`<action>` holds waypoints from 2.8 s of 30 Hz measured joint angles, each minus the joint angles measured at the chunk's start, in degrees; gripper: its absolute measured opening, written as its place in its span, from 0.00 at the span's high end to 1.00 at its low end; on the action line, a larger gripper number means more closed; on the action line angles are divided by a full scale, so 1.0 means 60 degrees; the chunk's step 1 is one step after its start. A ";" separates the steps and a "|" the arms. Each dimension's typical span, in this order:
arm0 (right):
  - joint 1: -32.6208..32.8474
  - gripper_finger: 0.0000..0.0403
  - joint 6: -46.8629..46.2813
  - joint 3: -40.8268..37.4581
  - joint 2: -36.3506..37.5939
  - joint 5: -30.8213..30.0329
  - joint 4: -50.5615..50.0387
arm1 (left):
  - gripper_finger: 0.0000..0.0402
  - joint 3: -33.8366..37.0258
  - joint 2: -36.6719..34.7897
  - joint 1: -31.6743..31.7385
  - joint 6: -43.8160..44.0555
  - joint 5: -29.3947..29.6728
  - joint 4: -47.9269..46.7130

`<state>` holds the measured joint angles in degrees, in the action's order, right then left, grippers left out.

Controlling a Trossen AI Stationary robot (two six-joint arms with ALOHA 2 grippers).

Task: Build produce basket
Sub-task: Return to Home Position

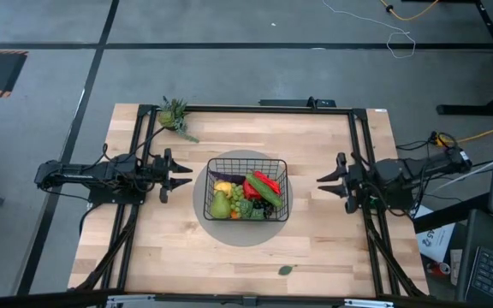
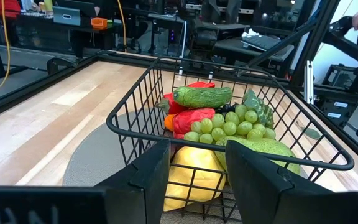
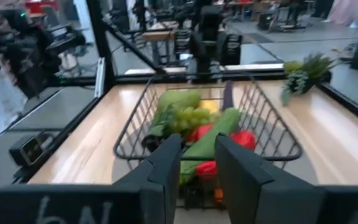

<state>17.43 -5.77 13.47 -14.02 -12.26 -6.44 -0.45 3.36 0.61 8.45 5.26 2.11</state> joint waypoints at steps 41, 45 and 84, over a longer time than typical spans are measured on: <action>-0.3037 0.75 0.0082 -0.2182 0.2332 0.3700 0.1695 | 0.62 0.0000 0.0000 -0.0001 0.0000 0.0000 0.0000; -0.3123 0.75 -0.0112 -0.2175 0.2339 0.3669 0.1481 | 0.62 0.0000 0.0000 0.0002 0.0000 -0.0003 0.0000; -0.3128 0.75 0.0002 -0.2175 0.2303 0.3649 0.1472 | 0.62 0.0002 0.0000 0.0002 0.0000 0.0000 0.0002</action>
<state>-1.34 -5.76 0.43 -0.21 9.63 2.39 -0.44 3.36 0.62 8.45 5.26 2.12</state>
